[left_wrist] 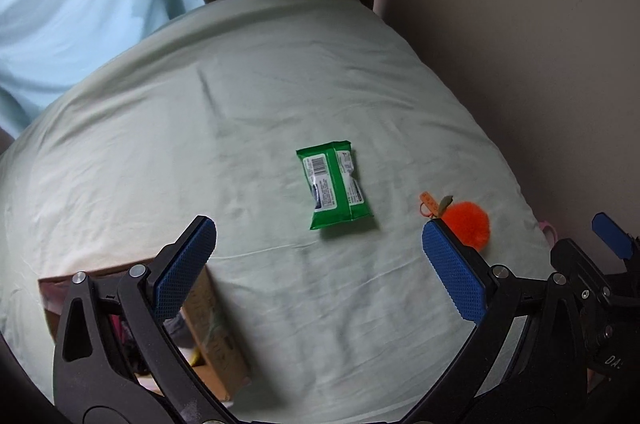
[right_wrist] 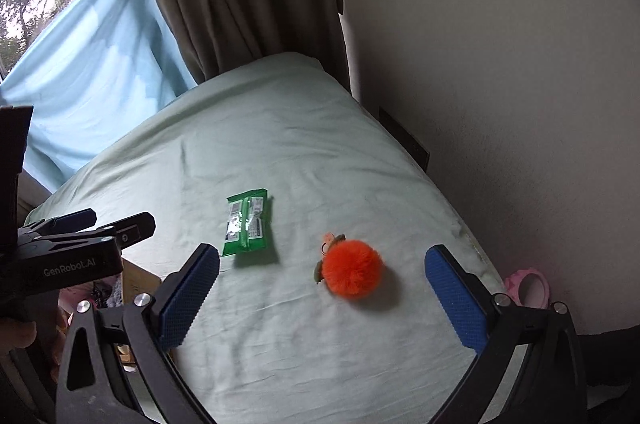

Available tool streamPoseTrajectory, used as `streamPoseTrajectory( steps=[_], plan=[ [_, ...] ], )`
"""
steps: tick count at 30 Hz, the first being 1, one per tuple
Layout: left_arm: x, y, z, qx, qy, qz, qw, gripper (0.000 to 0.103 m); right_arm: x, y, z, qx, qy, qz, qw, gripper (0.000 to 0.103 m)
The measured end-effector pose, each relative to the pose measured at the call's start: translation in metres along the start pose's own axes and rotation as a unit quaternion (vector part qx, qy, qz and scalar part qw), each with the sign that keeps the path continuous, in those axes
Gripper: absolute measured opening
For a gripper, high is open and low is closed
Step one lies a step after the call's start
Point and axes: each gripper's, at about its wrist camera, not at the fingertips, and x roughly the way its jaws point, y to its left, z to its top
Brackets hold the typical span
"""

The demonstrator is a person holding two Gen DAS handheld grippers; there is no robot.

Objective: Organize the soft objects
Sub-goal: 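Move both tools toward the green wet-wipe pack and orange pompom, then grasp the green wet-wipe pack with the left tool while the right tool grasps the orange pompom, then lift the wipe pack and pompom and carry both over the box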

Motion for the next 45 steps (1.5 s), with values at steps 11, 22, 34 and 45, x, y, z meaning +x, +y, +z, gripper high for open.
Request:
streamPoseTrajectory(
  steps=[11,22,34,45],
  plan=[
    [0.149,-0.023,0.029,0.025,0.06,0.01,0.9978,0.102,0.107,-0.036,-0.024,0.073,0.041,-0.014,0.996,0.096],
    [0.237,-0.018,0.02,0.034,0.103,0.026,0.9938,0.087,0.171,-0.055,-0.047,0.121,0.068,-0.014,0.99,0.074],
    [0.25,-0.03,0.016,0.033,0.108,0.008,0.9936,0.049,0.185,-0.047,-0.052,0.079,0.089,0.006,0.993,0.038],
    [0.213,-0.028,0.025,0.047,0.082,0.005,0.9955,0.042,0.162,-0.044,-0.038,0.066,0.064,0.009,0.996,0.036]
  ],
)
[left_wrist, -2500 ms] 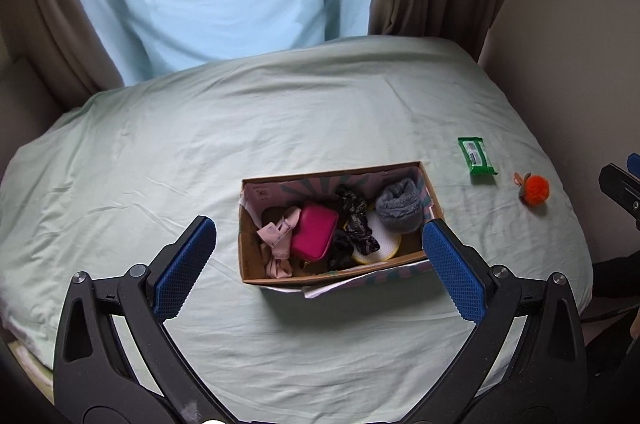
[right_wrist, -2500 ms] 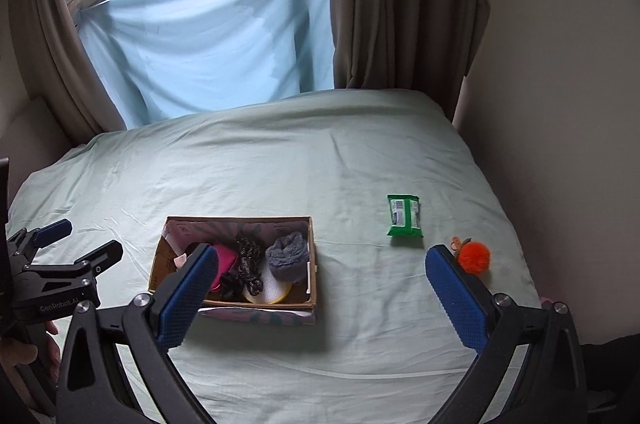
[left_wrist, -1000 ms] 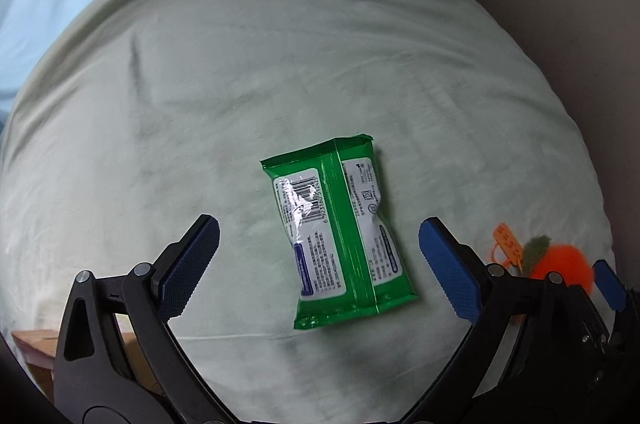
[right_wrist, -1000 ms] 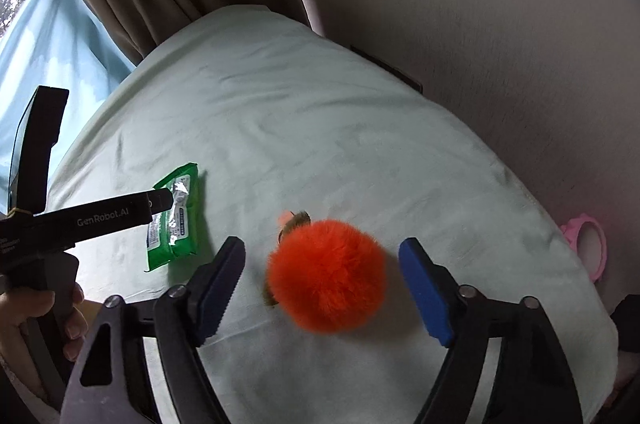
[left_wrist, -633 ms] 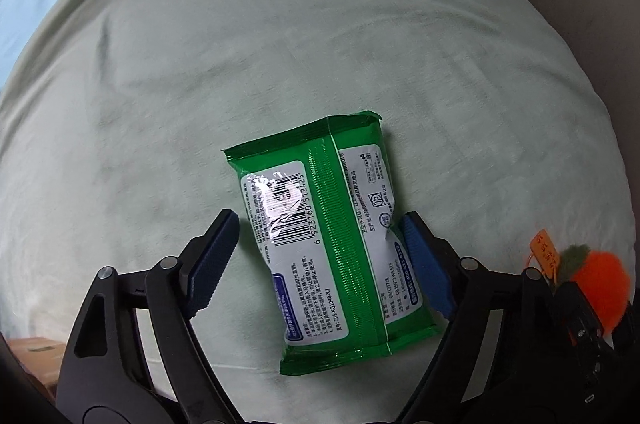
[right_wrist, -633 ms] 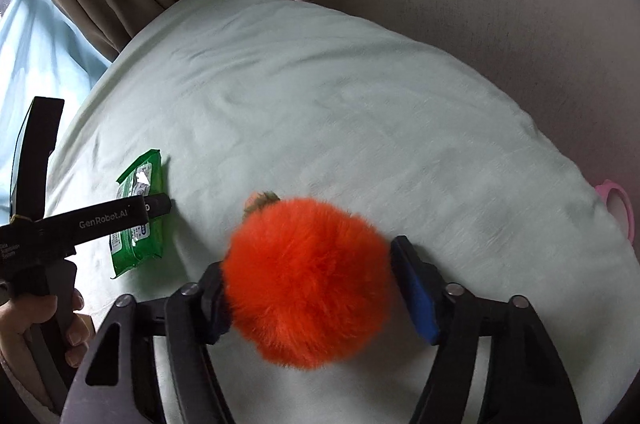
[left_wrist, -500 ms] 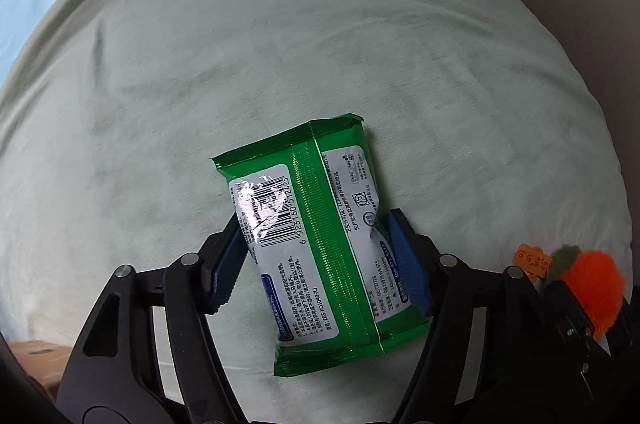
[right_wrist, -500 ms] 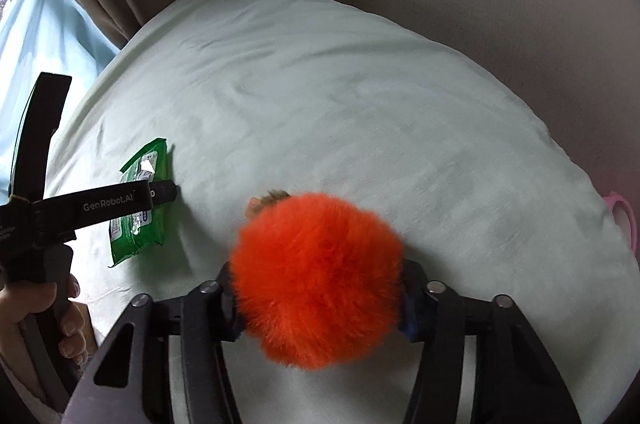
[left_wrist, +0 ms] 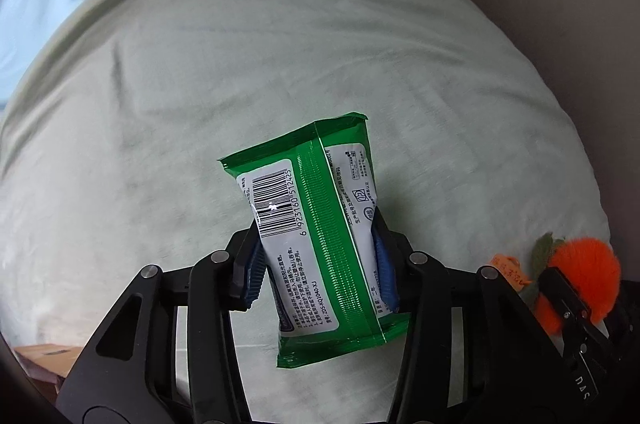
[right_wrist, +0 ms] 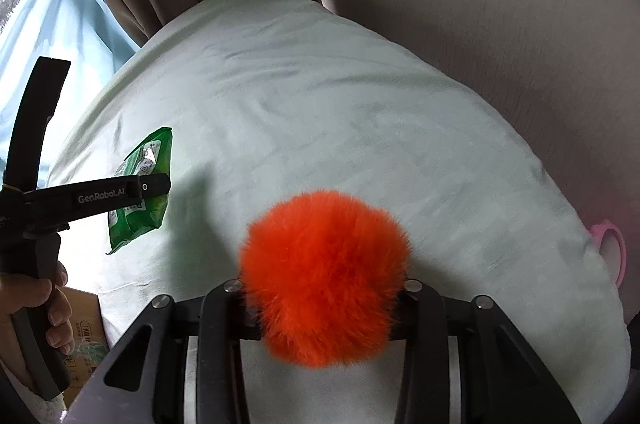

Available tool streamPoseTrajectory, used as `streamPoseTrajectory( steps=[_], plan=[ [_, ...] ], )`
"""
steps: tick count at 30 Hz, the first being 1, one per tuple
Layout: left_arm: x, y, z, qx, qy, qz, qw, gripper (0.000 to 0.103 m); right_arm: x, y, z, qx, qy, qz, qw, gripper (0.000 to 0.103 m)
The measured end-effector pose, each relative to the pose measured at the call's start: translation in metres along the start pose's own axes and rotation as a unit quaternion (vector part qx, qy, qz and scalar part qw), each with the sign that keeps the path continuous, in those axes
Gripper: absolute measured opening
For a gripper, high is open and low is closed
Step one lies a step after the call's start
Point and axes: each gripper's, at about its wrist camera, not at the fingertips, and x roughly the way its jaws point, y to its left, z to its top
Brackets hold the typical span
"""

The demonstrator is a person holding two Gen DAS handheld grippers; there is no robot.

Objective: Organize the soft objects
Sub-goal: 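Lift the wipe pack and pompom and carry both over the box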

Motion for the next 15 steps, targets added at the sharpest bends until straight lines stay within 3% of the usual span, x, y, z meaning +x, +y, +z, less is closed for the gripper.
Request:
streamPoseTrajectory(
  steps=[8,15],
  plan=[
    [-0.075,-0.01,0.004,0.0,-0.045,-0.012,0.9989,0.042,-0.063,0.013,0.012,-0.012,-0.031,0.0,0.999,0.036],
    [-0.165,-0.005,-0.024,-0.019,-0.091,-0.017,0.9956,0.042,-0.142,0.041,0.025,-0.04,-0.074,0.008,0.996,0.036]
  ],
)
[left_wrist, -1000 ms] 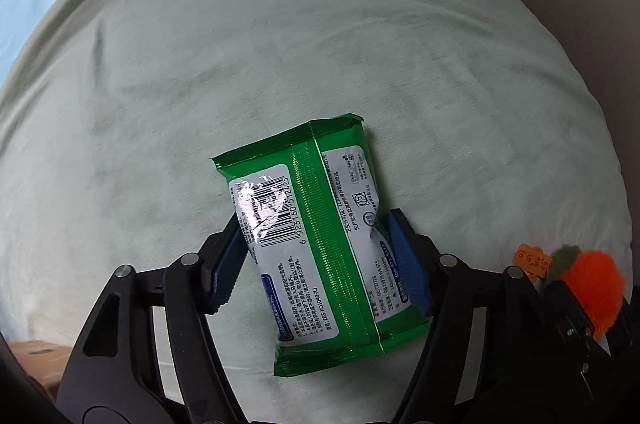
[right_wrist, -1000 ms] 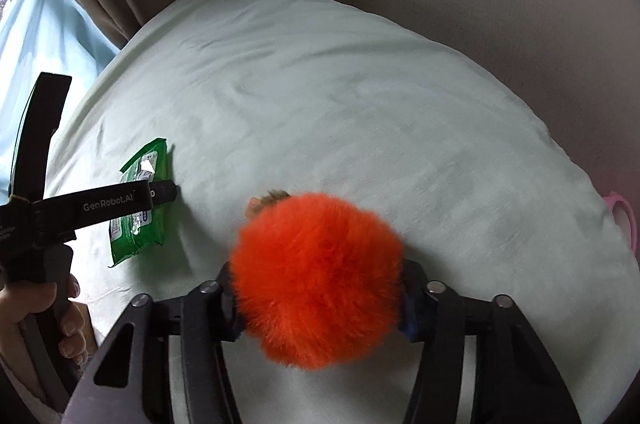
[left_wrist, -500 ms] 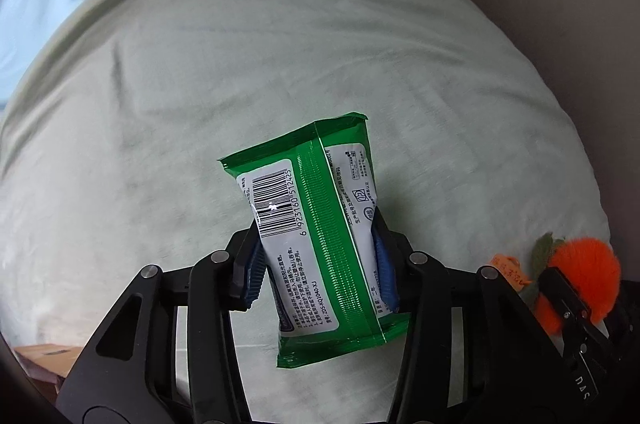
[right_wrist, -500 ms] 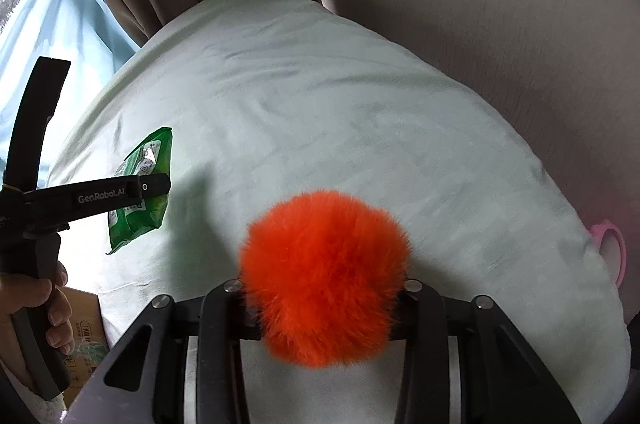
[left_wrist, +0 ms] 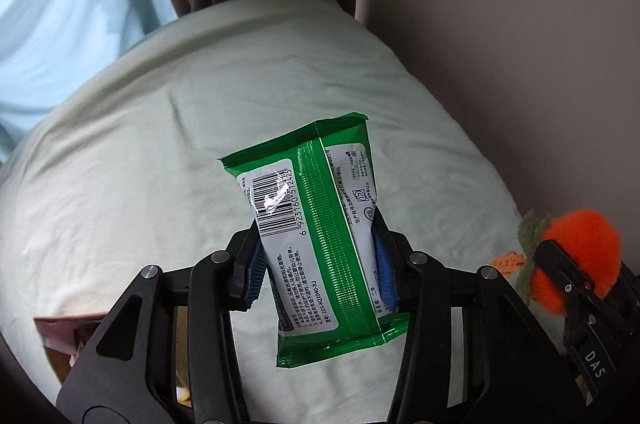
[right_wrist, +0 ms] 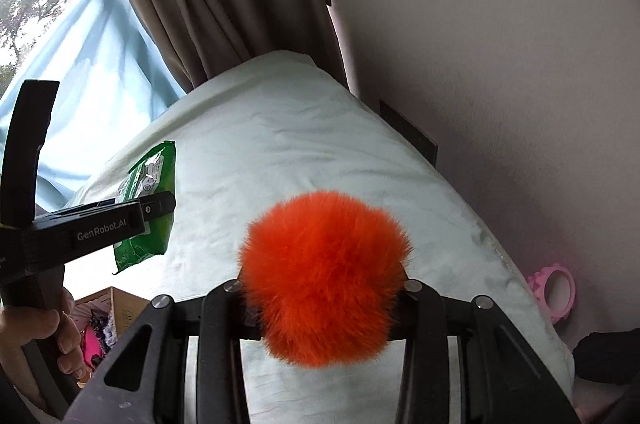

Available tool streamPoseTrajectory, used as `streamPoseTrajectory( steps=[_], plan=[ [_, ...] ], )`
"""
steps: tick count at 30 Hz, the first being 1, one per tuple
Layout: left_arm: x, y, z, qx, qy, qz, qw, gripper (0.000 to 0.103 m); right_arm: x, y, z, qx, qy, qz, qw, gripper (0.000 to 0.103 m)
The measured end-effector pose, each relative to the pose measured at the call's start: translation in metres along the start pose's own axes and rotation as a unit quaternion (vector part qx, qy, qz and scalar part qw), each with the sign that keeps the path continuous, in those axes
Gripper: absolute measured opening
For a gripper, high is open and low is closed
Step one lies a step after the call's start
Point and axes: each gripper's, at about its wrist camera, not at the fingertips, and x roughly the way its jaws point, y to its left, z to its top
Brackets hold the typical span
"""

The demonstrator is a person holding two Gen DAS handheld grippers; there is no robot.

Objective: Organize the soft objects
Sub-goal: 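Lift the wipe pack and pompom and carry both over the box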

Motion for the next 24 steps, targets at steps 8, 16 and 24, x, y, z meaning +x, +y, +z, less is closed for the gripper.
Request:
streamPoseTrajectory(
  steps=[8,16,24],
  plan=[
    [-0.102,0.034,-0.026,-0.045,-0.057,0.013,0.9973,0.042,-0.078,0.058,0.021,-0.045,-0.045,0.028,0.998,0.036],
    [-0.177,0.098,-0.066,-0.081,-0.087,0.043,0.992,0.042,-0.116,0.151,0.02,-0.11,-0.059,0.084,0.989,0.036],
    [-0.223,0.2,-0.12,-0.141,-0.078,0.091,0.9828,0.042,-0.104,0.256,-0.015,-0.166,-0.025,0.147,0.975,0.036]
  ],
)
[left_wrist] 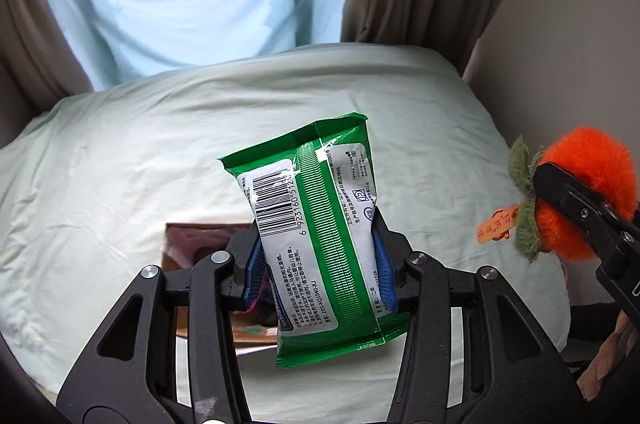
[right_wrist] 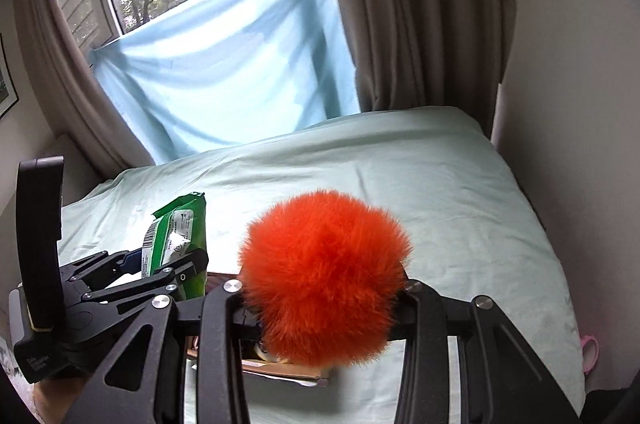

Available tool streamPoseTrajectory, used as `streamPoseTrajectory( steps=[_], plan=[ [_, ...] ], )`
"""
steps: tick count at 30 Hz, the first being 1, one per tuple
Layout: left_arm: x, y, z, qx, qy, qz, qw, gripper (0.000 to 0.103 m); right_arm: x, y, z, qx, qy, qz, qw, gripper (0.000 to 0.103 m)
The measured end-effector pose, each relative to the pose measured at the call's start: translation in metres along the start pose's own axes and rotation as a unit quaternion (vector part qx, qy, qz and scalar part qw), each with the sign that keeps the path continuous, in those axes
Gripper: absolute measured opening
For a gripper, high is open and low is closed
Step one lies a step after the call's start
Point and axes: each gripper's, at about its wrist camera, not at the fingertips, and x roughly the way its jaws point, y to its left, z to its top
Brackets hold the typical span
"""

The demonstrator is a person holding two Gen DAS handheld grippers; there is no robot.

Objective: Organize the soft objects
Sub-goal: 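Lift the wipe pack and pompom and carry both over the box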

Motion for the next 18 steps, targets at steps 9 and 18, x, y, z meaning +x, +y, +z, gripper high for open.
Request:
streamPoseTrajectory(
  steps=[9,18],
  plan=[
    [0.01,0.114,-0.036,-0.06,0.038,0.037,0.9968,0.042,0.055,0.082,-0.027,-0.017,0.078,0.032,0.996,0.036],
    [0.069,0.169,-0.076,-0.074,0.104,0.042,0.9909,0.042,0.115,0.11,-0.065,-0.024,0.148,0.032,0.988,0.036]
  ],
)
